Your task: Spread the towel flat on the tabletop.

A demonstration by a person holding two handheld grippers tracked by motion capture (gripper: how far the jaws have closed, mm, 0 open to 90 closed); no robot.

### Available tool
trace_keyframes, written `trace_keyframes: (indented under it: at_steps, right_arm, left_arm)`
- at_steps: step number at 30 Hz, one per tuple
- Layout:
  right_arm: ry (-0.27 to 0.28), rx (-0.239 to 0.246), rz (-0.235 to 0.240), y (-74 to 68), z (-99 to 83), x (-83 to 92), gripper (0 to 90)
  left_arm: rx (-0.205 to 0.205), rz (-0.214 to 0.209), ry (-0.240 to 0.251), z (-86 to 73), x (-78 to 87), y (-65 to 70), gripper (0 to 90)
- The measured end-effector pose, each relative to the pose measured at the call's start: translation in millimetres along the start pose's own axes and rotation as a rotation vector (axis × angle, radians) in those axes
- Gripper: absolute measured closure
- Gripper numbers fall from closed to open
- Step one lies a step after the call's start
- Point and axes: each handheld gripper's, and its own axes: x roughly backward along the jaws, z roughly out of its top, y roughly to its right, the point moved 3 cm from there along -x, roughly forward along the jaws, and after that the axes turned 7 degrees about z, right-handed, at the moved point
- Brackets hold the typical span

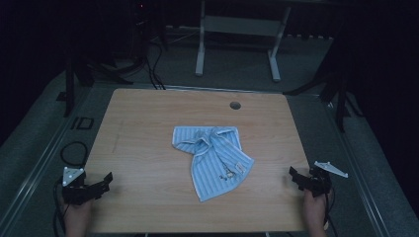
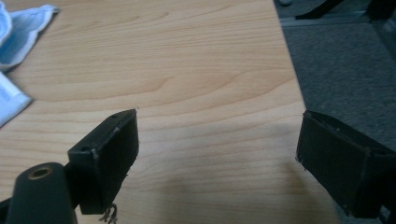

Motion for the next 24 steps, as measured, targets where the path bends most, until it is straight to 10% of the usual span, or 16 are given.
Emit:
trace_keyframes:
  at_steps: [9, 24]
  right_arm:
    - [-0.065, 0.058, 0.024, -6.2, -1.4, -1.3, 12.0]
    - [-0.428, 0.235, 0.097, -13.3, -8.5, 25.3, 12.9]
  left_arm:
    - [-0.027, -0.026, -0.084, 1.7, -3.0, 3.6, 1.8]
    - [-0.257, -0.021, -0.407, -1.5, 9.5, 9.4, 1.8]
